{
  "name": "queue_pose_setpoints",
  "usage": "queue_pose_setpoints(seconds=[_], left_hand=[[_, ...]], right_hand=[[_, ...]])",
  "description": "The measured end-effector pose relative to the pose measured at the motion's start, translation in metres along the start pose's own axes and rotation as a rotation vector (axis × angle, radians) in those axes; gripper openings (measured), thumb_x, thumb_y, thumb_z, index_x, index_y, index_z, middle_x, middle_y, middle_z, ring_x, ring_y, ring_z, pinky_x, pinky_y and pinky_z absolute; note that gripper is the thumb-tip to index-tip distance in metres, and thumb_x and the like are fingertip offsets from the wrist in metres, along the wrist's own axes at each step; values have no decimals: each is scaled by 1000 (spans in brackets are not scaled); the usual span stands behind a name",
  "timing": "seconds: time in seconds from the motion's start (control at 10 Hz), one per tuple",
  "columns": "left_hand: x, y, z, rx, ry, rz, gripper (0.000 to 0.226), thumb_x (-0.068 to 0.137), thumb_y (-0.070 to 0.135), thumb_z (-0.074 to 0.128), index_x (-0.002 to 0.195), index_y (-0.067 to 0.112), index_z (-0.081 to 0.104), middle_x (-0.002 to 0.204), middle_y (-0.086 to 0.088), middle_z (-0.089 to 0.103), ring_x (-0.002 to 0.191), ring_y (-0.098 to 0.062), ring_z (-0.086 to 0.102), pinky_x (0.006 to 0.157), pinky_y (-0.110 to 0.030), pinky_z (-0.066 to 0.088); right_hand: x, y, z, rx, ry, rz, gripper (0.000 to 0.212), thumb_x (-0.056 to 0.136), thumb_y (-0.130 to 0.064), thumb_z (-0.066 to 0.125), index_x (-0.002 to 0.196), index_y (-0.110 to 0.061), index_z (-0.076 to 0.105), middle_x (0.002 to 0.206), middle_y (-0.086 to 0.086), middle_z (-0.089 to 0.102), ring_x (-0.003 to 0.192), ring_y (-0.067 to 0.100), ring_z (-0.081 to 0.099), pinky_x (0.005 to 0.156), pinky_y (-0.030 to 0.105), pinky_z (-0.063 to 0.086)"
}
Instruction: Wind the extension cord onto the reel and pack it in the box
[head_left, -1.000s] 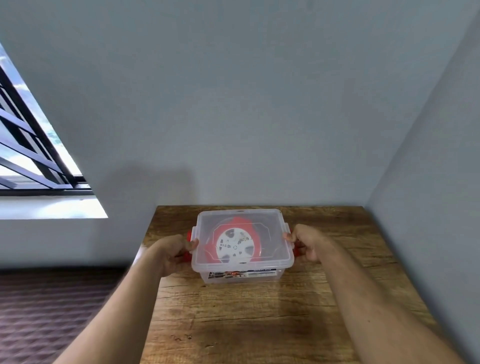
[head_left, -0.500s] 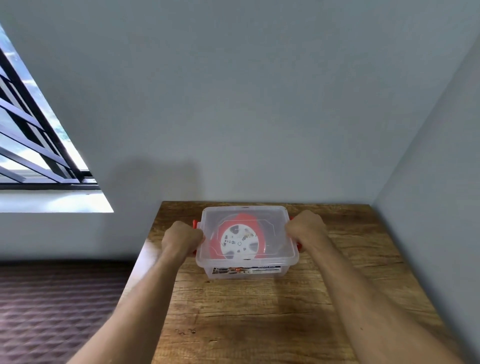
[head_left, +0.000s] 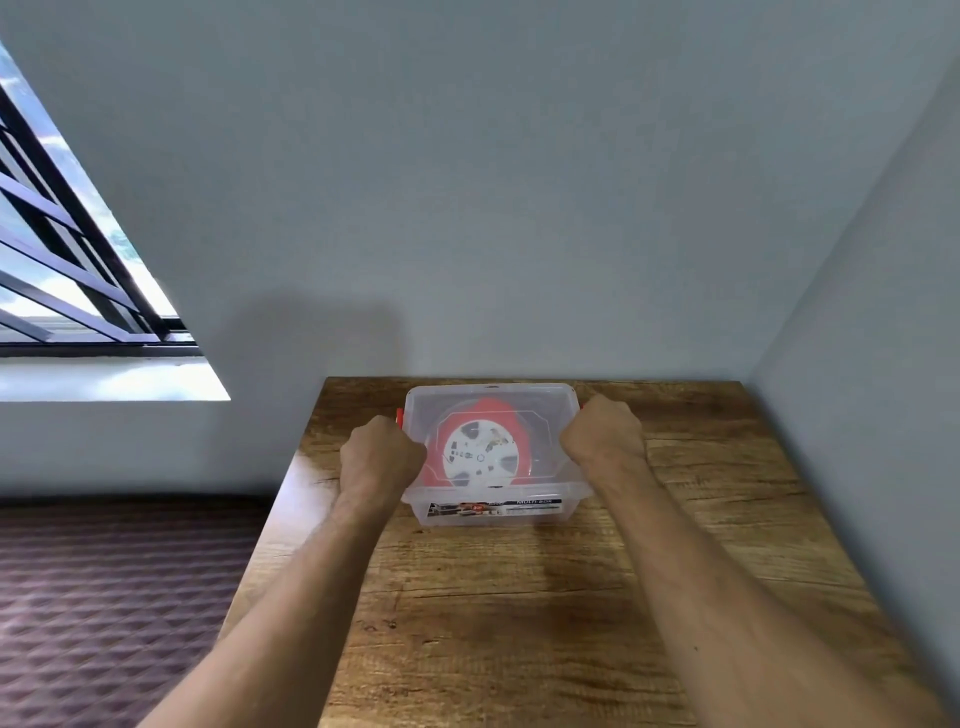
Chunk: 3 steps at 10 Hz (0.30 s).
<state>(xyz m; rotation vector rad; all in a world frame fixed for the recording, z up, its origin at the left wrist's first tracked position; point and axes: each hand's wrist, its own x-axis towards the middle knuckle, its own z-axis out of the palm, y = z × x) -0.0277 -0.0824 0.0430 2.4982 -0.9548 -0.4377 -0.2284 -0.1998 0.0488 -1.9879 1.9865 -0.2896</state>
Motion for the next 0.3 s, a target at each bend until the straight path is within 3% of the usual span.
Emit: queue_pose_setpoints(seconds=[0.1,0.2,0.3], left_hand=[[-6,-6,10,5,8,66,12,89,10,57,83,5,66,74,-5,69,57,-17,61,47,-25,46],[-13,-18,18,-71,18,153,25,97,16,43,110,10,63,91,-8,75,79,-29,73,69,-39,62],[-10,-23,14,-31,44,227,49,105,32,31,143,11,53,127,-10,73,120,-33,68,101,-48,57]], right_hand=[[-12,0,6,-159,20,-123,24,91,-7,51,104,-3,71,103,14,72,95,29,69,70,32,54],[-22,2,18,-313,39,-229,35,94,-4,40,119,2,63,121,19,65,101,29,67,79,37,55],[-22,2,20,-304,14,-201,58,97,-7,33,151,8,19,153,28,33,132,40,45,104,48,41]])
